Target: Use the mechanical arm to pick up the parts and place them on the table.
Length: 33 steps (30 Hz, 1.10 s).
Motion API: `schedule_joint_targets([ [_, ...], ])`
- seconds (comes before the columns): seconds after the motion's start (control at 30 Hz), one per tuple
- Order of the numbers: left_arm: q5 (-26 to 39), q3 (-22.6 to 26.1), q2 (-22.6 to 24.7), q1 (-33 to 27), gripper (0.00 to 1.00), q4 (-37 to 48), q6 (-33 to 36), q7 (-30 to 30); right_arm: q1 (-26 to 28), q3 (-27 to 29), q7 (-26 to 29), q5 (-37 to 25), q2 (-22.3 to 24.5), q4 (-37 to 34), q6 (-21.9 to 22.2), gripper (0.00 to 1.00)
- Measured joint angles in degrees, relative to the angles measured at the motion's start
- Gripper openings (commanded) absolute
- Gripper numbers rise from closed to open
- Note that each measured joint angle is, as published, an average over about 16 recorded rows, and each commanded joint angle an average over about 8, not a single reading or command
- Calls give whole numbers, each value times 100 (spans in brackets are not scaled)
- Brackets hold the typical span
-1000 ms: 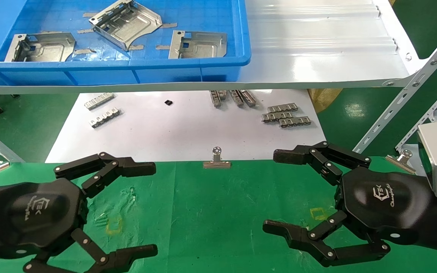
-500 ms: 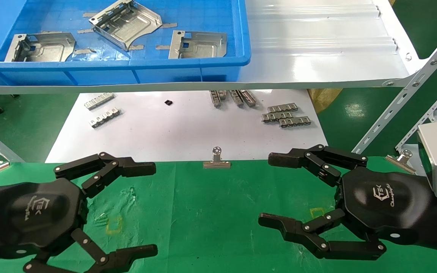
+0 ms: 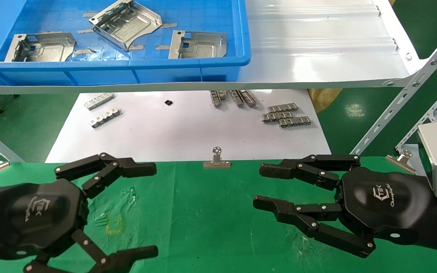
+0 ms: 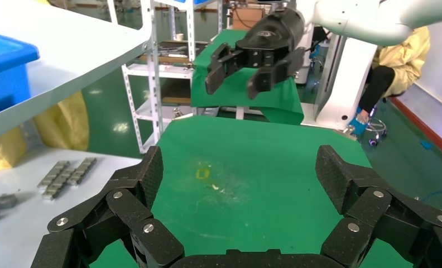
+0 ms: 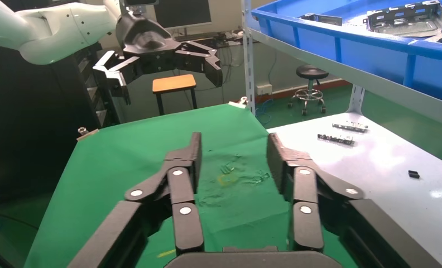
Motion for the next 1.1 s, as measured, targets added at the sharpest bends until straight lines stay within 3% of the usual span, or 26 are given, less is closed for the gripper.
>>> schedule_joint_targets([
  [0.27, 938, 316, 641, -1642, 100, 1006, -427, -46, 0, 0, 0, 0, 0, 0, 0, 0],
  [0.5, 2285, 858, 1698, -3478, 100, 3048, -1399, 67, 0, 0, 0, 0, 0, 0, 0, 0],
  [0.7, 3274, 1277, 2558, -4559, 100, 4871, -2501, 323, 0, 0, 0, 0, 0, 0, 0, 0],
  [0.73, 3398, 1331, 2670, -4677, 93, 5117, -2677, 362, 0, 0, 0, 0, 0, 0, 0, 0],
  [0.97, 3966, 1610, 3180, -5200, 5, 6294, -3493, 559, 0, 0, 0, 0, 0, 0, 0, 0],
  [1.0, 4015, 1638, 3216, -5245, 0, 6400, -3545, 577, 0, 0, 0, 0, 0, 0, 0, 0],
  [1.1, 4128, 1709, 3285, -5350, 0, 6649, -3617, 611, 0, 0, 0, 0, 0, 0, 0, 0],
])
